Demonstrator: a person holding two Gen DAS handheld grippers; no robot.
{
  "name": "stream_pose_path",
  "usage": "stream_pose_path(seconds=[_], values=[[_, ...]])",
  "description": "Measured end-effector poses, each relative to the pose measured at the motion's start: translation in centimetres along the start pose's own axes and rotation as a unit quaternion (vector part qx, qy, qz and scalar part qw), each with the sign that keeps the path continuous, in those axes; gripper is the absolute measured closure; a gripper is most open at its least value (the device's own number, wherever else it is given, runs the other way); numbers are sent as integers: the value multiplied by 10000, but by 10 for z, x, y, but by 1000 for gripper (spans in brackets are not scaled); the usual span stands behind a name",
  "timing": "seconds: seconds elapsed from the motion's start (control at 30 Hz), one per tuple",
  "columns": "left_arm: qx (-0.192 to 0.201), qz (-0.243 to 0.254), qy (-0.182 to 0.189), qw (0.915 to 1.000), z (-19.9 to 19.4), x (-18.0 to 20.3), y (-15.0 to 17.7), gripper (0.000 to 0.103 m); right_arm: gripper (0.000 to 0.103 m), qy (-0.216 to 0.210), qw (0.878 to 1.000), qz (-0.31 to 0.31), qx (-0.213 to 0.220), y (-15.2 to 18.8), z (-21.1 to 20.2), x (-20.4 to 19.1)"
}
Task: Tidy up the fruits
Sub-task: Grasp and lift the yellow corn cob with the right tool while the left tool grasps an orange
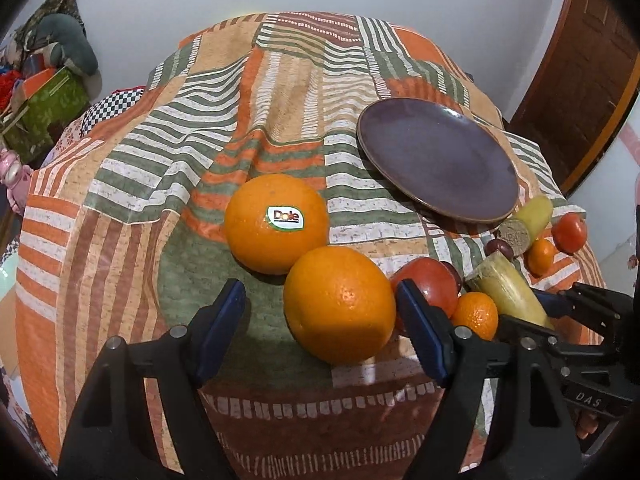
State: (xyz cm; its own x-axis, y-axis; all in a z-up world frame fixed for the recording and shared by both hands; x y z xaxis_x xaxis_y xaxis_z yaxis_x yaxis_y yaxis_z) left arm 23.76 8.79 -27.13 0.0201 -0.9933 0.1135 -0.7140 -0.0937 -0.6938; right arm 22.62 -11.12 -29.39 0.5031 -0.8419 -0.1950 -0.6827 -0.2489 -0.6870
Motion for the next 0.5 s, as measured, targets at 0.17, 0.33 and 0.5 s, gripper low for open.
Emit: stream_pose_path(seconds=[0.17,0.33,0.5], values=[[-19,144,89,9999,-3,10,-1,48,66,44,10000,11,57,-2,-4,0],[-112,115,33,9999,-6,10,0,49,67,76,9997,30,218,-8,-17,1],[-101,135,-7,9999,-15,11,1,49,67,93,9991,55,422,-17,-30,3]])
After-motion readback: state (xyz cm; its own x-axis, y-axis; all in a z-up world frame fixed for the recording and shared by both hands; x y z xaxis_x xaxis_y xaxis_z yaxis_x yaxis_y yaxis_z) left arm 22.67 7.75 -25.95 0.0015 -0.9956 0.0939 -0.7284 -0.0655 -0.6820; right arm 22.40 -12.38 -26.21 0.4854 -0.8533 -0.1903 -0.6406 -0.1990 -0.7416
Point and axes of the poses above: each gripper's, at about its wrist camera, not at the fingertips, and z roughly the way its jaws point, x to its right, y to its underside, the point moved 5 cm from there along z, roughly the way its jaws point, and after that the axes turned 10 degrees about x, right-handed, at the moved point
